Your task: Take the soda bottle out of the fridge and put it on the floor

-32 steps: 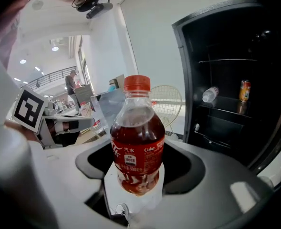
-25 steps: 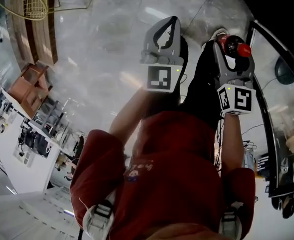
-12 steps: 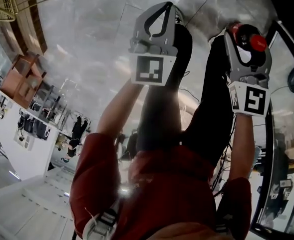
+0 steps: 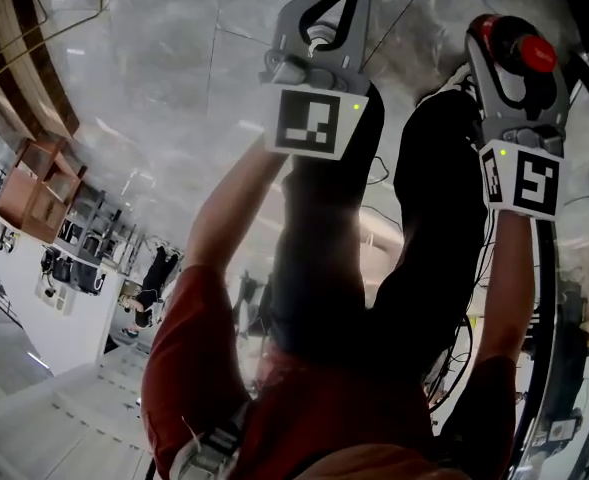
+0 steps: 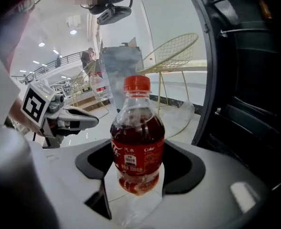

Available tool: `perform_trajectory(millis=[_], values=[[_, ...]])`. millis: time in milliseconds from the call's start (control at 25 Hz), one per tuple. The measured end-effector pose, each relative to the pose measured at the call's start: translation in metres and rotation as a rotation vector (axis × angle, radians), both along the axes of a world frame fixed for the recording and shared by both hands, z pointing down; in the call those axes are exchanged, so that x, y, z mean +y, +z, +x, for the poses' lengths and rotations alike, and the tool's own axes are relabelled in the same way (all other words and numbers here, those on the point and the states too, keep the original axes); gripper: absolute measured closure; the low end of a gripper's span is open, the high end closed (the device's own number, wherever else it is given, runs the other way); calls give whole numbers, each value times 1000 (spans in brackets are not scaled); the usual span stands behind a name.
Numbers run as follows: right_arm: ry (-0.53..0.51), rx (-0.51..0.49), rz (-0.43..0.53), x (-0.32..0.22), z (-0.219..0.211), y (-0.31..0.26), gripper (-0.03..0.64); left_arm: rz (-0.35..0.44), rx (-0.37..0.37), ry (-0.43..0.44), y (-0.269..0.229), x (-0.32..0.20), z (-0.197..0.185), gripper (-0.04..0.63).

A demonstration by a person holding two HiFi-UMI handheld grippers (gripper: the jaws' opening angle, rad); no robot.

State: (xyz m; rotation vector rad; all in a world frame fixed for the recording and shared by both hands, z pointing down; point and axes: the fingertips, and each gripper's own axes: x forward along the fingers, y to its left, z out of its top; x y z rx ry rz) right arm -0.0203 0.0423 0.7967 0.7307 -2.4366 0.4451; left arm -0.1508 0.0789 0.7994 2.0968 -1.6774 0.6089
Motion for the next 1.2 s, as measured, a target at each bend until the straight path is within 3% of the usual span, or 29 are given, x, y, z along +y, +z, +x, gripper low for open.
perform_trajectory(millis=[600,800,1200], values=[[20,-46,125,-87,-12,169,313,181,-54,56,142,-99,11,595],[25,-108,178,-112,-34,192,313,227,-45,23,169,-114,5,595],[-16,-112,265,-142,-63,223,313,287,-4,12,187,-125,4,595]])
